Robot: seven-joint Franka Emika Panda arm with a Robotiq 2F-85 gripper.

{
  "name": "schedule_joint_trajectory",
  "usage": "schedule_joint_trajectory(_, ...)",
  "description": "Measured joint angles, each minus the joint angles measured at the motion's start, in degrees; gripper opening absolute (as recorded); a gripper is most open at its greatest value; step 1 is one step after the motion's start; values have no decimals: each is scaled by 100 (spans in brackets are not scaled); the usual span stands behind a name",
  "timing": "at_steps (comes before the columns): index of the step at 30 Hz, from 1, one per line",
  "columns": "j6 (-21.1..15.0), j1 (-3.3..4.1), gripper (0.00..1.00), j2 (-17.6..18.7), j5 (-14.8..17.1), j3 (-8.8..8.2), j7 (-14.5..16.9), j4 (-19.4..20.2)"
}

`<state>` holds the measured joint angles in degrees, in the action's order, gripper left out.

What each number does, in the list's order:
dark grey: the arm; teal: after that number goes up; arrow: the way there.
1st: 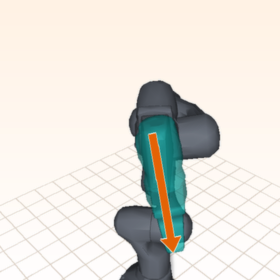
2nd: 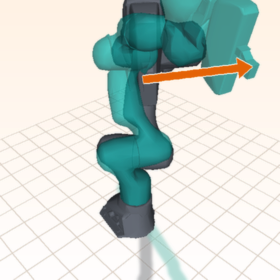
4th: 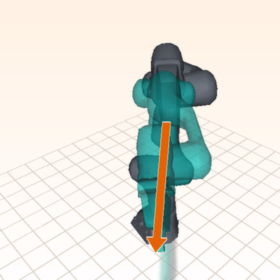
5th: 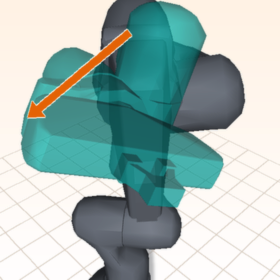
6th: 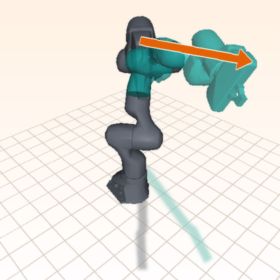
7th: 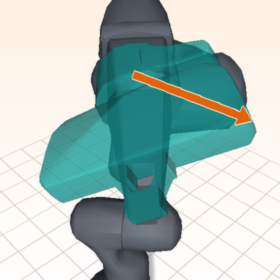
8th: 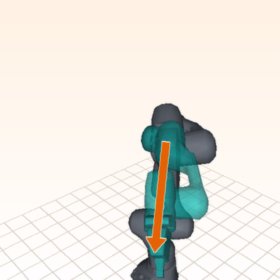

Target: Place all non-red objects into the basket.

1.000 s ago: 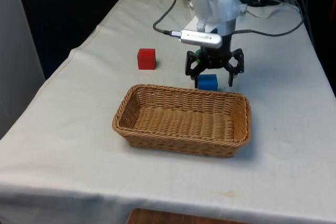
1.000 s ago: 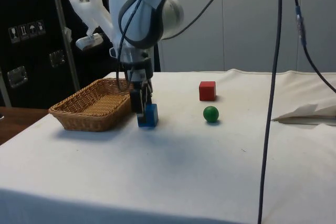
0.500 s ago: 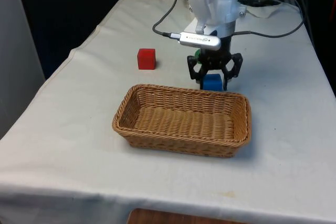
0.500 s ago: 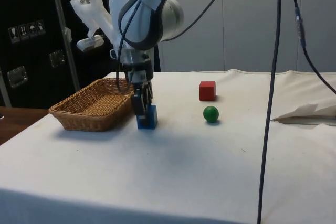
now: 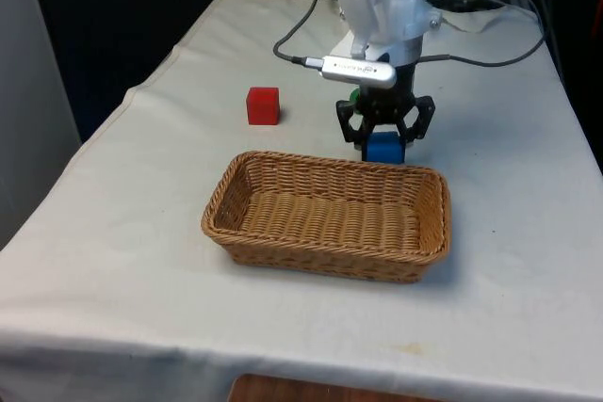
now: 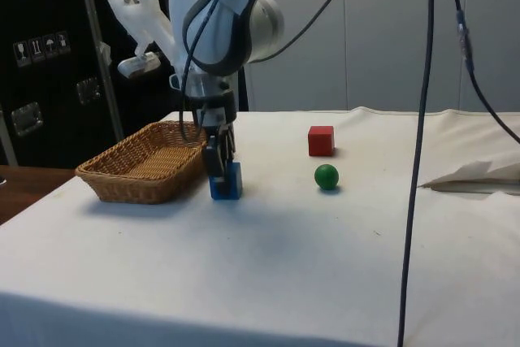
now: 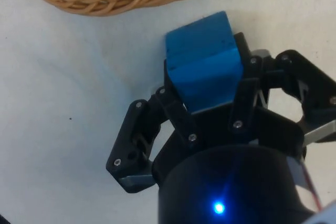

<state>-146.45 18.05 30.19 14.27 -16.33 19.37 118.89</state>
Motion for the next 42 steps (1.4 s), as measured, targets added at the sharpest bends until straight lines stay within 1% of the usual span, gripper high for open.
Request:
schedule_joint_trajectory(4, 132, 0, 3, -183, -6, -23, -40, 11)
schedule_joint_trajectory(5, 212, 0, 3, -292, -11, -34, -69, 17)
schedule_joint_trajectory(7, 212, 0, 3, -292, -11, -34, -69, 17)
schedule_joint_trajectory(10, 321, 6, 3, -458, -23, -57, -109, 34)
schedule_joint_trajectory(17, 430, 11, 3, -670, -29, -86, -149, 11)
schedule_joint_trajectory(19, 521, 6, 3, -768, -29, -120, -149, -29)
schedule_joint_trajectory(24, 619, 6, 3, -865, -29, -160, -149, -97)
schedule_joint_trajectory(28, 802, 6, 3, -957, -46, -229, -149, -246)
schedule_joint_trajectory(34, 1037, 6, 3, -980, -46, -309, -138, -498)
schedule_joint_trajectory(37, 1220, 0, 3, -940, -46, -395, -109, -751)
schedule_joint_trajectory(40, 1272, -6, 3, -917, -46, -418, -97, -819)
schedule_joint_trajectory(42, 1381, -17, 3, -808, -46, -487, -63, -1037)
